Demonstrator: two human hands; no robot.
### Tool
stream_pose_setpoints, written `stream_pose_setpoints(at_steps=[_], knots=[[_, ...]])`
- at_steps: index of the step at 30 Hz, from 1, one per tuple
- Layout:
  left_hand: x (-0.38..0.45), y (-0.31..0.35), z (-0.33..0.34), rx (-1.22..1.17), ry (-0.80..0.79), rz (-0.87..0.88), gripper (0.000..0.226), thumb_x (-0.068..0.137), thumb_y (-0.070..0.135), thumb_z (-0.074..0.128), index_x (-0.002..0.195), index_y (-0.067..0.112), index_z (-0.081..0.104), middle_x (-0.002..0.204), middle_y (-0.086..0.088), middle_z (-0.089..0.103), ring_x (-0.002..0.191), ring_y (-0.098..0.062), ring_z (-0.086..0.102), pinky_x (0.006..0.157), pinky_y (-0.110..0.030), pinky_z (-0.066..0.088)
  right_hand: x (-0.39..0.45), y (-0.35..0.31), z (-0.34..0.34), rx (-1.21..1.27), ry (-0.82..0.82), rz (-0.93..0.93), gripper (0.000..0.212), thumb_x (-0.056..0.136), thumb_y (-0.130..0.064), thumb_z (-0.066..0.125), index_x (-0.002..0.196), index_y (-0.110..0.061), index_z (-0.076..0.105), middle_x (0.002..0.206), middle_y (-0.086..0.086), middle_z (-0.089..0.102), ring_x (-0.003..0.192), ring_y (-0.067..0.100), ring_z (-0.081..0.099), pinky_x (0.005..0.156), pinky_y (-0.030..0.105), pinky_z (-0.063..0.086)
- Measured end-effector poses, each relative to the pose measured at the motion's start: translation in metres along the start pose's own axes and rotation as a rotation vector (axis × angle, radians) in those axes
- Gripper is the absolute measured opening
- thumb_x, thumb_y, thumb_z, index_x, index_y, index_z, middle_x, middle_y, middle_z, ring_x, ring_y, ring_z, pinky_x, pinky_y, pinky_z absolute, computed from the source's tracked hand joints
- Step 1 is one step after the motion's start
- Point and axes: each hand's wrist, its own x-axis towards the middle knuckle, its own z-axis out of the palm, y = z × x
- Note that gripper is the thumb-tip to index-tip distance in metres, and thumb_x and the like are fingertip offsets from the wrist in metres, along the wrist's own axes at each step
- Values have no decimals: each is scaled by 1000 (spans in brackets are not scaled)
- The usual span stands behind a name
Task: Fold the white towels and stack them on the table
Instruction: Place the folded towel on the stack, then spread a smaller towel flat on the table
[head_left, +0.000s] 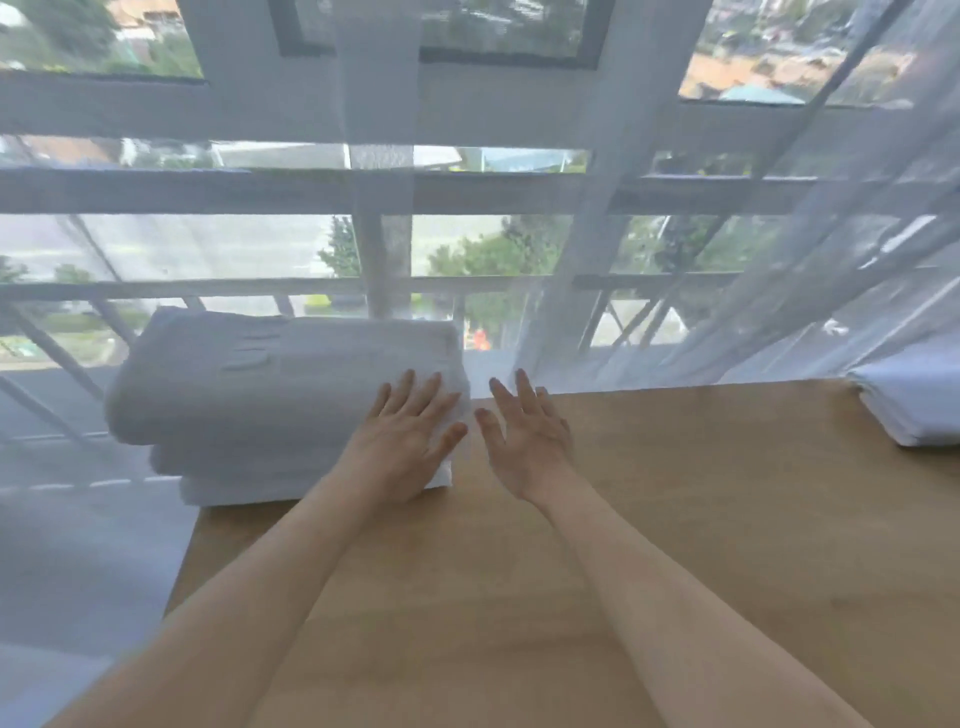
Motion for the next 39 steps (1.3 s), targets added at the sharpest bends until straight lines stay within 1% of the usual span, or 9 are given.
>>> stream_pose_setpoints(at_steps=[3, 7, 10, 13, 19, 24, 28, 32, 39], knots=[[-7, 73, 24, -81, -26, 31, 71, 97, 65, 11, 160, 33, 15, 169, 5, 4, 155, -15, -3, 124, -36, -1, -40, 67, -21, 38, 13, 11, 59, 103, -58, 25, 158, -38, 17, 169, -5, -2, 154, 27, 7, 122, 42, 9], [-10, 175, 59, 53, -138, 92, 71, 99, 65, 13, 160, 30, 15, 169, 4, 5, 156, -17, 1, 125, -37, 2, -96, 159, -49, 105, -27, 39, 59, 104, -53, 29, 158, -31, 18, 168, -2, 8, 152, 26, 13, 122, 41, 18], [-6, 247, 77, 83, -172, 143, 71, 99, 66, 12, 160, 29, 16, 169, 4, 4, 155, -16, 2, 125, -37, 2, -136, 225, -67, 91, -79, 113, 63, 104, -55, 26, 159, -27, 15, 169, -4, 1, 152, 25, 13, 121, 44, 20], [-2, 310, 90, 38, -166, 190, 70, 100, 66, 12, 159, 30, 21, 169, 5, 7, 155, -14, 4, 125, -36, 2, -162, 281, -86, 95, -94, 182, 65, 104, -56, 25, 160, -25, 14, 168, -6, -7, 153, 24, 11, 121, 40, 17], [25, 393, 123, 50, -237, 273, 71, 100, 66, 12, 160, 30, 19, 169, 5, 6, 155, -14, 5, 124, -35, 3, -183, 368, -119, 96, -85, 291, 65, 106, -53, 26, 160, -20, 15, 169, 0, -4, 151, 28, 17, 120, 37, 16], [75, 462, 161, 40, -273, 344, 71, 99, 66, 11, 160, 29, 19, 169, 5, 8, 155, -15, 6, 124, -35, 4, -196, 443, -144, 149, -91, 378, 65, 105, -54, 27, 161, -23, 12, 168, -4, -6, 153, 24, 10, 121, 36, 12], [123, 529, 190, 10, -329, 410, 71, 99, 67, 12, 160, 30, 19, 169, 5, 9, 155, -15, 6, 125, -35, 5, -195, 517, -170, 166, -98, 511, 65, 105, -56, 24, 161, -26, 8, 168, -9, -8, 154, 21, 5, 121, 41, 13], [168, 578, 194, 54, -370, 479, 71, 99, 67, 12, 159, 30, 20, 169, 5, 10, 155, -17, 8, 125, -37, 6, -187, 569, -188, 175, -49, 588, 66, 104, -57, 24, 161, -28, 8, 168, -10, -6, 154, 23, 9, 120, 43, 17], [225, 673, 185, 46, -332, 538, 71, 99, 67, 13, 159, 30, 24, 168, 4, 12, 155, -16, 8, 124, -37, 7, -173, 657, -225, 226, 14, 641, 66, 105, -54, 26, 161, -25, 8, 168, -6, -4, 154, 22, 13, 120, 45, 21]])
